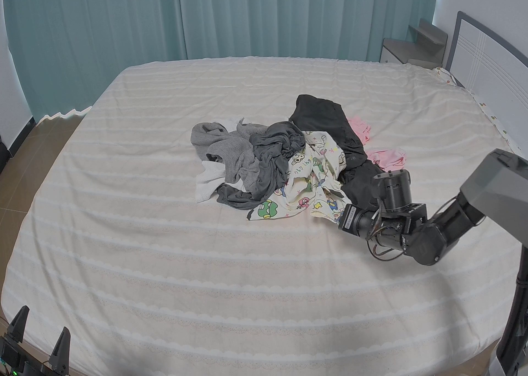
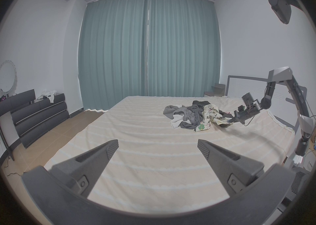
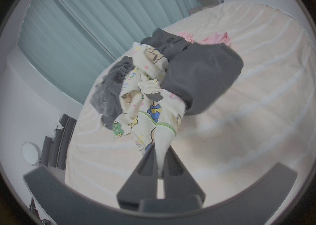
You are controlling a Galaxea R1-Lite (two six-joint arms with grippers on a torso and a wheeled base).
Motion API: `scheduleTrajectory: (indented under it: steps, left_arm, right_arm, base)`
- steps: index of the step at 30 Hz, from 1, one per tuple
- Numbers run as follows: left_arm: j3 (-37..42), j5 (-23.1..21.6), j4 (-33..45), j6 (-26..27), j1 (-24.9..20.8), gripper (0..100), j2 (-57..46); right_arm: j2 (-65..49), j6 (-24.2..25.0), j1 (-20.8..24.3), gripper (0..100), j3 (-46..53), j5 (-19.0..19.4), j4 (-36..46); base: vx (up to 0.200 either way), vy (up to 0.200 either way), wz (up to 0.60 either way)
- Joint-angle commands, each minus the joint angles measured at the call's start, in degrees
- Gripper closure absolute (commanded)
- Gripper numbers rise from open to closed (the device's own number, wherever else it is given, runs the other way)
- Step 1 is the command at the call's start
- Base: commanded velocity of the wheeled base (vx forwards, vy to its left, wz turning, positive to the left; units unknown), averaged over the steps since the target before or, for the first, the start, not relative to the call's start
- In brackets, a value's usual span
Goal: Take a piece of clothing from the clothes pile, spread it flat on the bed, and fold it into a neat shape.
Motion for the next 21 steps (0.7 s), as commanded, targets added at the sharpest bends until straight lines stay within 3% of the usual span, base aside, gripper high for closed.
scheduleTrajectory:
  steps: [1, 13, 21]
  left_arm:
    - [0.7, 0.0, 0.0, 0.0, 0.0, 0, -0.2]
    - [0.7, 0.0, 0.0, 0.0, 0.0, 0, -0.2]
    - [0.7, -1.6, -0.2, 4.8, 0.0, 0, -0.3]
  right_arm:
    - [-15.6, -0.1, 2.7, 100, 13.2, 2.4, -6.0]
    - [-38.3, -0.7, 8.8, 100, 26.5, 2.6, -9.1]
    - [-53.7, -7.2, 9.7, 100, 28.8, 2.7, -5.3]
  base:
    - [0.0, 0.0, 0.0]
    - [0.0, 0.0, 0.0]
    - [0.0, 0.0, 0.0]
